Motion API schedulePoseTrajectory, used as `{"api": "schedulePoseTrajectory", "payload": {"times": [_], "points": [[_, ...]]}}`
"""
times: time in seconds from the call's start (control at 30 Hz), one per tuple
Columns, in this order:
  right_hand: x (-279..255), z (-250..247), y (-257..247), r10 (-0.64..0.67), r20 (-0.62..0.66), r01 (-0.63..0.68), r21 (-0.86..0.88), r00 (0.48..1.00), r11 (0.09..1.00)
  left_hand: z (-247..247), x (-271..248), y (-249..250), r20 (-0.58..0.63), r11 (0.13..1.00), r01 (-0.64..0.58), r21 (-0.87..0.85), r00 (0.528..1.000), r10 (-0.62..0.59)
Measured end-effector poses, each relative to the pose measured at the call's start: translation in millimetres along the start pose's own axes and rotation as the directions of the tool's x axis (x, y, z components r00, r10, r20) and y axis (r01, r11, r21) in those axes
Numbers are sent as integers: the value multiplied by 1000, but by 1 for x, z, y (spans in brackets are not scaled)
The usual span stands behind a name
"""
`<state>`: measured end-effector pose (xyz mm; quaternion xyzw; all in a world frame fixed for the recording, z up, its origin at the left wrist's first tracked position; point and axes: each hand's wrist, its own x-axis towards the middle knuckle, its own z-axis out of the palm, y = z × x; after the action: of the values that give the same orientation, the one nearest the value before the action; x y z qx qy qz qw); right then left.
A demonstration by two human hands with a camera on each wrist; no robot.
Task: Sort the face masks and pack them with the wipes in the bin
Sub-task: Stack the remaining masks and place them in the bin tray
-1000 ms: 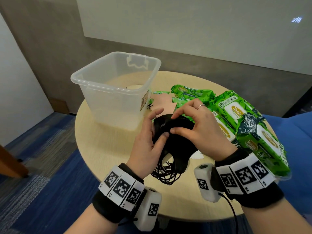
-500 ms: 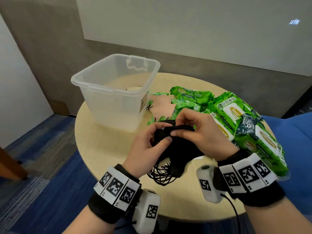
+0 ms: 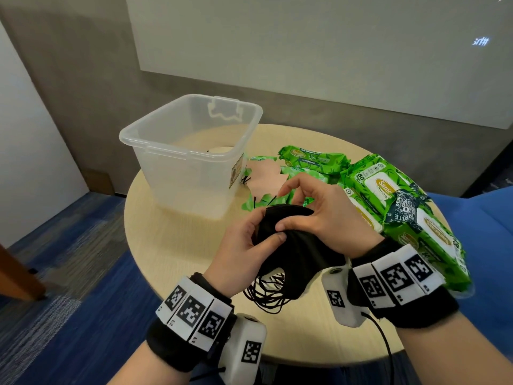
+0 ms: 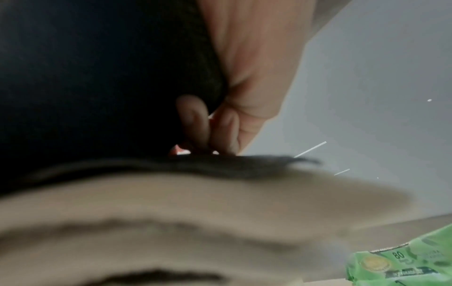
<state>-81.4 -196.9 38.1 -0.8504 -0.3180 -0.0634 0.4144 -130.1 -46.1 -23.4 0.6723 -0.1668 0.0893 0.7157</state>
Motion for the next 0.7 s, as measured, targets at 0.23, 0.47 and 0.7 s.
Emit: {"api": "schedulePoseTrajectory", "payload": {"times": [0.23,0.47,0.7], "points": [[-2,-3,-5,-41,80,48,-81,996,996,-2,-1,0,57,999,-6,35,998,4],[-3,-1,-3,-103,50,111,-191,993,975,-1,1,3,5,1000,9,-1,1000,-9],[-11,2,11,286,51,-290,111,957,951,-3,4,6,-211,995,-83,-53,975,70]]}}
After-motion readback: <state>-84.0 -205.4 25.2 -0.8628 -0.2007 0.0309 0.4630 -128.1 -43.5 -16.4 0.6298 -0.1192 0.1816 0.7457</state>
